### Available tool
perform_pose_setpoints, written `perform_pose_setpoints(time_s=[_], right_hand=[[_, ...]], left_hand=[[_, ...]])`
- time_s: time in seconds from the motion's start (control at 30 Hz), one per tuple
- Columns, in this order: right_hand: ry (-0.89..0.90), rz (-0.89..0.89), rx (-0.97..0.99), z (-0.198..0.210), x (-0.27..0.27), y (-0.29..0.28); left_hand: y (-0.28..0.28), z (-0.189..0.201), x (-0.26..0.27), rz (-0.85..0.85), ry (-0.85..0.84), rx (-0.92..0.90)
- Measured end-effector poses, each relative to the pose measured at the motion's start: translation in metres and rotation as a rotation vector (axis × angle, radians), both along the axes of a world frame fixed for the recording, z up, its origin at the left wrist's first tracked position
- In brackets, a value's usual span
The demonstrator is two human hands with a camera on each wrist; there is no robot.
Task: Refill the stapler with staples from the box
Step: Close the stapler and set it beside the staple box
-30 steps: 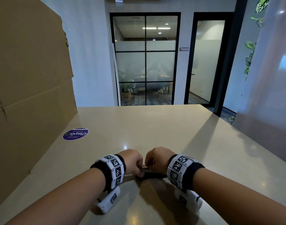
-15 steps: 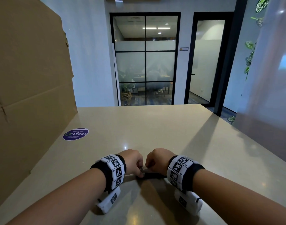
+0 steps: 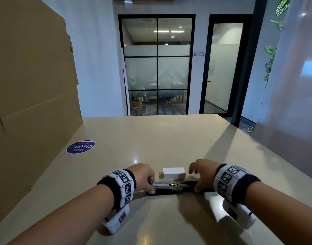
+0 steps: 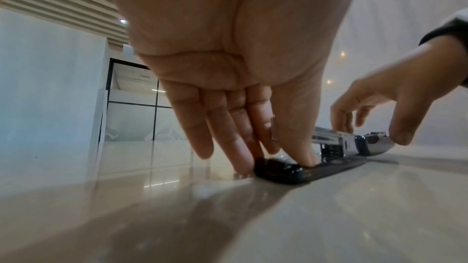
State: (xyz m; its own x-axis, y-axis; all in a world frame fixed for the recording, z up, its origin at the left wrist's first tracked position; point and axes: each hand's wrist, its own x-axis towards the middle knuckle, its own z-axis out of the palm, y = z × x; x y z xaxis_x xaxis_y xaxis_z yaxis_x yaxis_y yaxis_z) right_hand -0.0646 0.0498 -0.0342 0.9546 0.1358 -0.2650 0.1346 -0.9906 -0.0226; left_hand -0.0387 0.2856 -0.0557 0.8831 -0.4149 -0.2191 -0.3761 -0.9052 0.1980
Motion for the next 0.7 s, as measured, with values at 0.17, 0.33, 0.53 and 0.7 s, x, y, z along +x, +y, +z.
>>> perform_pose_setpoints(time_s=[0.17,0.33,0.53,0.7], right_hand=[[0.144,-0.066,-0.165,-0.001,-0.005,-0.028],[0.055,-0.054,-0.080,0.011,-0.012,-0.034],[-0.143,0.041,0.156,0.044,-0.018,-0.007],[-0.154,0.108,0.341,0.038,-0.016,0.037]], left_hand=[[-0.001,0.000,-0.001,-0.007,-0.001,0.000],[-0.004,0.002,-0.004,-0.011,-0.019,-0.001],[-0.004,0.003,-0.005,-0.007,-0.030,0.014],[-0.004,0.003,-0.006,0.001,-0.024,0.021]])
